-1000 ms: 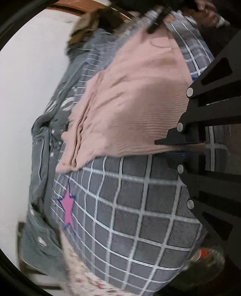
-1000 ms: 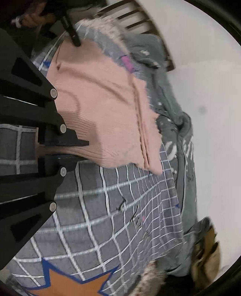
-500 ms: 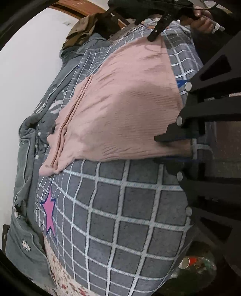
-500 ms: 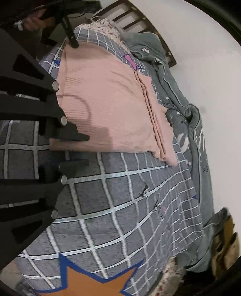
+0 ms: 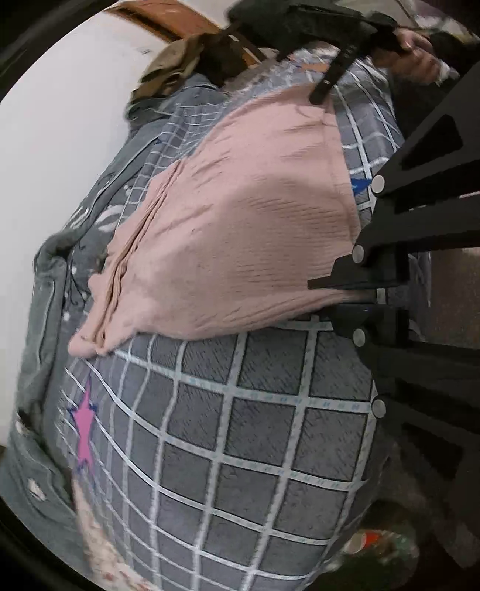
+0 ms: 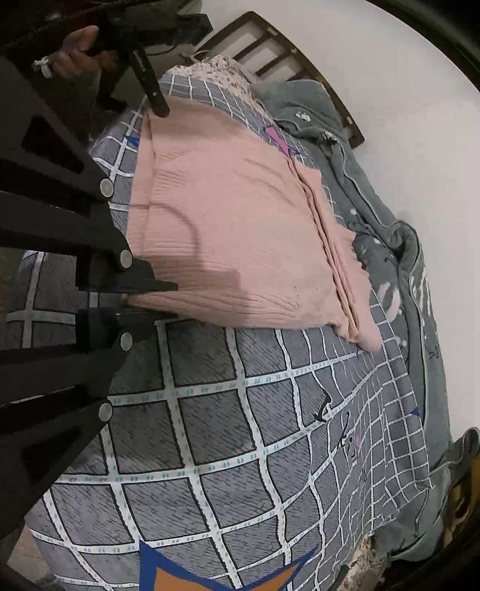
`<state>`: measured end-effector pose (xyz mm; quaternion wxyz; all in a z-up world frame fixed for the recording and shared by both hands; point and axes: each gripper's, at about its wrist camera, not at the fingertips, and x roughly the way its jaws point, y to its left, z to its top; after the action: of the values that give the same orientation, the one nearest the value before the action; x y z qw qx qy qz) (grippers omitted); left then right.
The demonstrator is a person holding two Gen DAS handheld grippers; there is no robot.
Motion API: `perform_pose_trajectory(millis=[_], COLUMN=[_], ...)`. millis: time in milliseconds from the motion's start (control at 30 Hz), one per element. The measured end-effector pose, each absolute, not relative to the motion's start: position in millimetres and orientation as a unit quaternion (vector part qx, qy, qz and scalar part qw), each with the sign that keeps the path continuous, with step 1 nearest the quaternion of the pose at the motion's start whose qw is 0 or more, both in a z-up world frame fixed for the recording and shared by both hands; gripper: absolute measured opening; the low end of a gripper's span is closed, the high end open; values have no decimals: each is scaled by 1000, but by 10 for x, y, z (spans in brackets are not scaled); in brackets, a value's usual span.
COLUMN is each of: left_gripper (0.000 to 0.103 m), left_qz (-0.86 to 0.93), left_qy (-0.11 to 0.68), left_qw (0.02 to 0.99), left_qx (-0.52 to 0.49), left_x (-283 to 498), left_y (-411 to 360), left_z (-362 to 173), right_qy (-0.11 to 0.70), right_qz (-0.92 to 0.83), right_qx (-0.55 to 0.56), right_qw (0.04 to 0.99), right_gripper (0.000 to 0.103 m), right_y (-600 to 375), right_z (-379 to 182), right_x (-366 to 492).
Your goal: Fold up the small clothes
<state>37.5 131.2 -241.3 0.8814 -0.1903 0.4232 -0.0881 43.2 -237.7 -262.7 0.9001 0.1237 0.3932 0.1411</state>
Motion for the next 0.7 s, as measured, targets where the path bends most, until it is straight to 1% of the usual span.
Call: perform_pose_trajectory(millis=[67, 167, 333, 433, 600, 700], left_gripper=[6, 6, 7, 7, 7, 7], left_qz=[-85, -88, -82, -68, -57, -51], left_qy=[423, 419, 396, 393, 395, 393], left_qw=[876, 875, 893, 899, 897, 901], left_qx=[-214, -224, -198, -180, -190, -178], left_x=[369, 356, 298, 291, 306, 292], left_y=[1393, 1420, 1331, 1279, 1304, 1278], left_z=[-2410, -2372, -2311, -2331, -2396, -2403], right_qy=[378, 374, 408, 398, 377, 368], right_qz=[142, 149, 146, 141, 120, 103], right_qx=[120, 125, 131, 122, 105, 96], right_qw=[907, 907, 892, 898, 912, 919], right_gripper=[5, 5, 5, 5, 5, 6], right_y=[-2397, -2433, -2447, -2420, -2357, -2311], right_z=[-2562, -2511, -2626, -2613, -2599, -2594], right_x=[381, 358, 473, 434, 370, 359])
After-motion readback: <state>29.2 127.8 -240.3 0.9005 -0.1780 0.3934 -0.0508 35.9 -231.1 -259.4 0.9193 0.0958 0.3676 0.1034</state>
